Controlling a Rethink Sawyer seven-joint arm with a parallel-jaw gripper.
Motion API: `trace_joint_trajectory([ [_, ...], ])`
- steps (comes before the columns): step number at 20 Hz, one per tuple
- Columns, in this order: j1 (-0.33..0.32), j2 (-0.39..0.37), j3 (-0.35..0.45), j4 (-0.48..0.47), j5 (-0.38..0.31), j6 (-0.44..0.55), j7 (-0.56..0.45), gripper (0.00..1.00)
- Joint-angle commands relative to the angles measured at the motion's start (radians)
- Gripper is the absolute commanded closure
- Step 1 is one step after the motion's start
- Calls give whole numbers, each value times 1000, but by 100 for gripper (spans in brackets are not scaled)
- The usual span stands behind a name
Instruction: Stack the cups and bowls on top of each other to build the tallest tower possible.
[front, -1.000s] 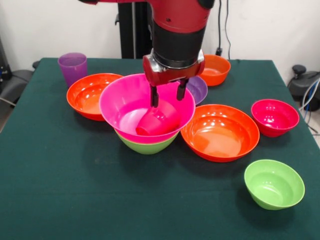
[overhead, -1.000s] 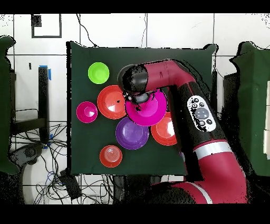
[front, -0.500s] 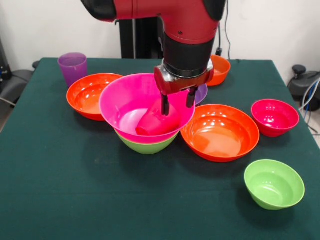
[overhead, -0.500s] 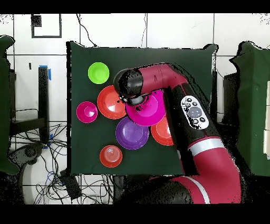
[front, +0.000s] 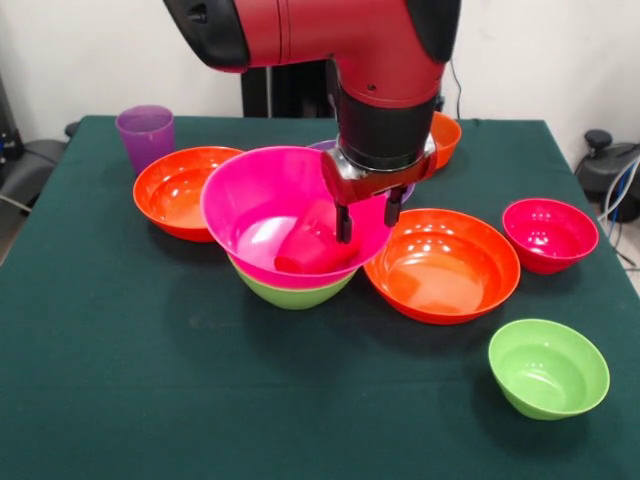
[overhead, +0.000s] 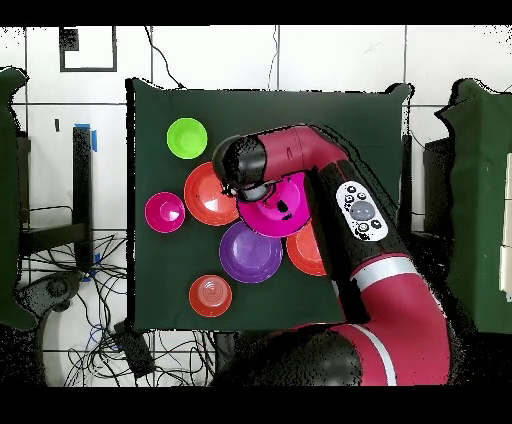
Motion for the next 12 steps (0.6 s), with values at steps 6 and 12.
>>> trace_joint_trajectory([
  [6, 15, 24, -22, 60, -67, -29, -120, 0],
  [12, 15, 16, -25, 59, -60, -7, -119, 0],
])
